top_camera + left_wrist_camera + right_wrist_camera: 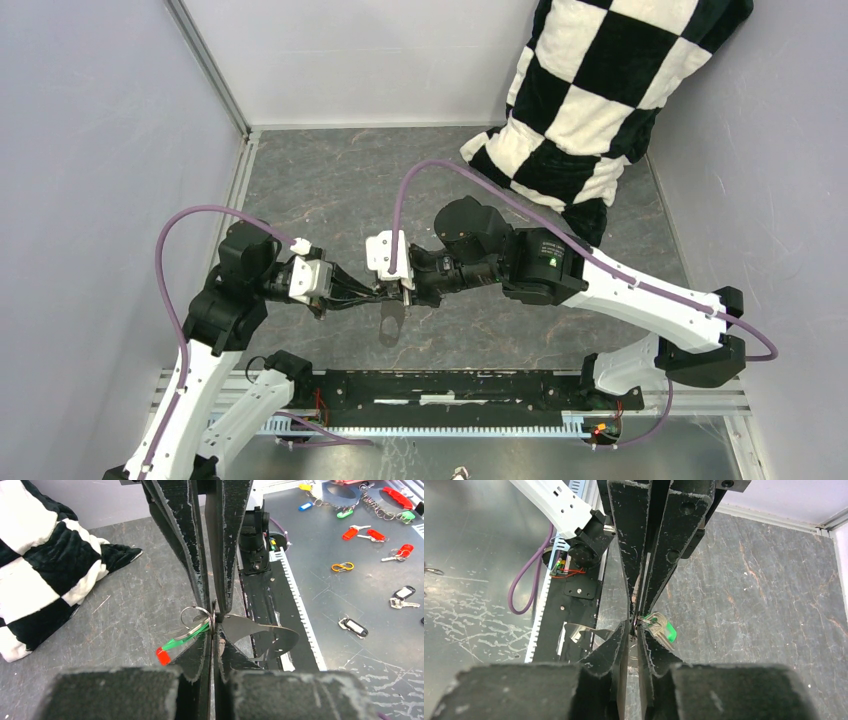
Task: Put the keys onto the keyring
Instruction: Adjust the key on the keyring.
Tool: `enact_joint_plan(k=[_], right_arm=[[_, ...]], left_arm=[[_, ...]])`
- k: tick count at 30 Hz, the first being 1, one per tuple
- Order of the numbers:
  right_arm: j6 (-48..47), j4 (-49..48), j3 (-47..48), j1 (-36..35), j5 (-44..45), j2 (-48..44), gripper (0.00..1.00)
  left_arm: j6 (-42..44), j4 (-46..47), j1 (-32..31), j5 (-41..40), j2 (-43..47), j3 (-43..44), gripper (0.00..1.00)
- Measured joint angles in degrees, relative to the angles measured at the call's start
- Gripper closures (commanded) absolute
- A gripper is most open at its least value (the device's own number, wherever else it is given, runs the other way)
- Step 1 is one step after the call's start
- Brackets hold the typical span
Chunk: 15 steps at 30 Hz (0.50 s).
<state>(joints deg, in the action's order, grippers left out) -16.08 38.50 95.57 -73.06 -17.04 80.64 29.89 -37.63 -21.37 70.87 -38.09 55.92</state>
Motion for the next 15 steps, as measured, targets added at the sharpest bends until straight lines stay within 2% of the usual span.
enact_joint_plan(k=[3, 8, 12, 15], right_arm=[[0.0, 0.1, 0.1, 0.0, 0.0, 0.0, 1.00], [0.1, 0.0, 0.2, 0.0, 0.3, 0.1, 0.99], [0.2, -0.5, 0.1, 0.0, 0.3, 0.1, 0.94], [0.4, -1.3, -0.6, 0.0, 0.1, -0.1, 0.81]], left_arm=[[0.0, 0.0, 0.0, -0.2, 0.0, 0.0, 0.98], [0.0, 0.0, 0.0, -0.3, 0.4, 0.0, 0.98], [0.0, 0.0, 0.0, -0.4, 0.8, -0.1, 0.98], [0.2, -0.2, 0.0, -0.4, 0.8, -0.1, 0.98]])
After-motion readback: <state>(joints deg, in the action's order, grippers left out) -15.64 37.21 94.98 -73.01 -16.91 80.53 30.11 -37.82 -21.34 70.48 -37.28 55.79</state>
